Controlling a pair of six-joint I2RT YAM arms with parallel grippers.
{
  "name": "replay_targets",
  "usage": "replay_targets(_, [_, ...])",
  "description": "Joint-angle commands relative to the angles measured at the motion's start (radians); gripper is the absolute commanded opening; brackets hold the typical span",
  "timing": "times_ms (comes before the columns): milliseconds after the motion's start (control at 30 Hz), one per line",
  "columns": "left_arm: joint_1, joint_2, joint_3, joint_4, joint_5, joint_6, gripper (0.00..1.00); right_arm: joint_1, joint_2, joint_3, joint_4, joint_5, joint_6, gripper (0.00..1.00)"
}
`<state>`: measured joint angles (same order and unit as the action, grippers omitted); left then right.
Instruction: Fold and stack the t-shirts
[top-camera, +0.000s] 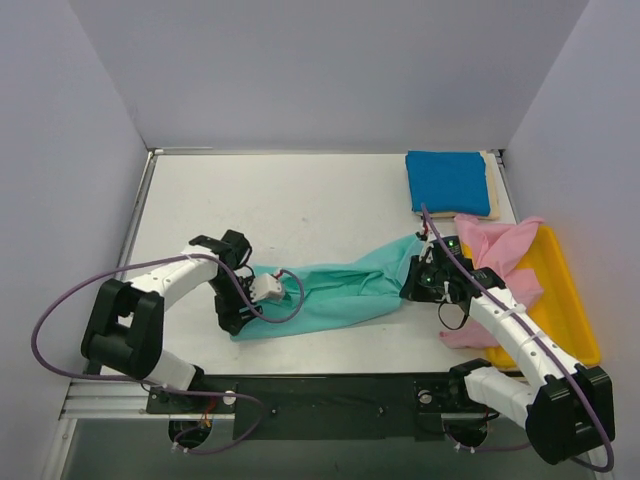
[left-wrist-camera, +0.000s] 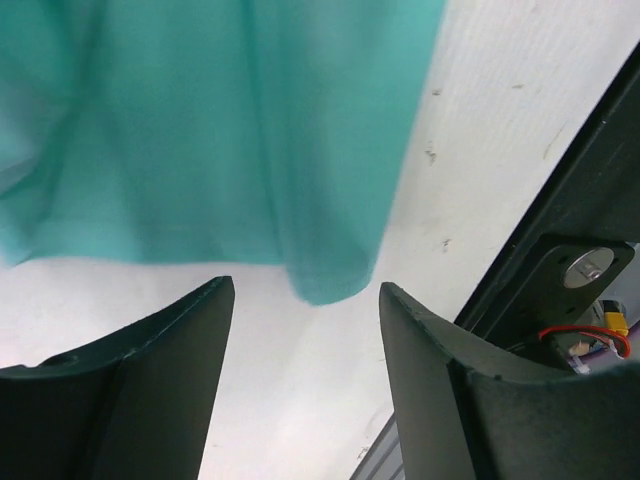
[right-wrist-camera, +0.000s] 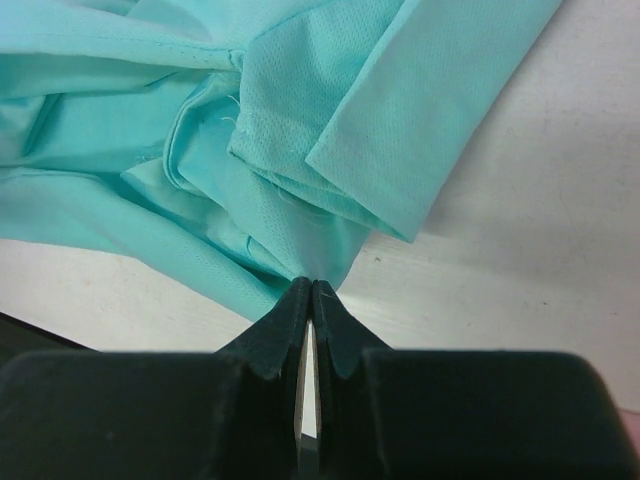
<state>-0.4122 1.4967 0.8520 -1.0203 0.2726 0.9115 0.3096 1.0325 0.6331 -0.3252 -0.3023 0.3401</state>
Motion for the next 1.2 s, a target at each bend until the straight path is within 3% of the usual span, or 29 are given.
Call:
replay_targets(0, [0.055,-0.038,0.061,-0.074,0.085,0.044,0.70,-0.012,-0.011,-0.010,-0.005,0.008,0.008,0.00])
replay_targets(267, [0.010,-0.035,-0.056,0.006,0.083,-0.019,0.71,-0.014,0.001,-0.012,0.006,0.006,-0.004,0.00])
replay_targets(367, [0.000,-0.026,-0.062,0.020,0.071,-0.034,0.66,-0.017,0.014,-0.004,0.008,0.002,-0.009,0.00])
replay_targets(500, [-0.008,-0.021,-0.041,0.013,0.088,-0.045,0.21,-0.020,0.021,0.007,0.009,-0.003,-0.010,0.00])
replay_targets(533, [-0.010,-0.029,-0.031,0.009,0.092,-0.051,0.00,-0.020,0.020,0.008,0.008,-0.006,-0.007,0.00])
replay_targets(767, [0.006,-0.157,0.017,0.089,-0.011,-0.131,0.00,-0.027,-0.017,0.134,-0.014,-0.055,0.013,0.00])
replay_targets(900, [0.038,-0.234,0.233,0.212,-0.140,-0.178,0.00,-0.056,0.081,0.391,-0.012,-0.086,-0.019,0.00])
replay_targets(1067, [0.087,-0.072,0.740,0.319,-0.321,-0.207,0.00,-0.079,0.438,1.028,-0.021,-0.132,-0.035,0.00])
replay_targets(1167, [0.153,0.006,0.982,0.335,-0.331,-0.230,0.00,-0.099,0.596,1.348,-0.058,-0.171,-0.004,0.00])
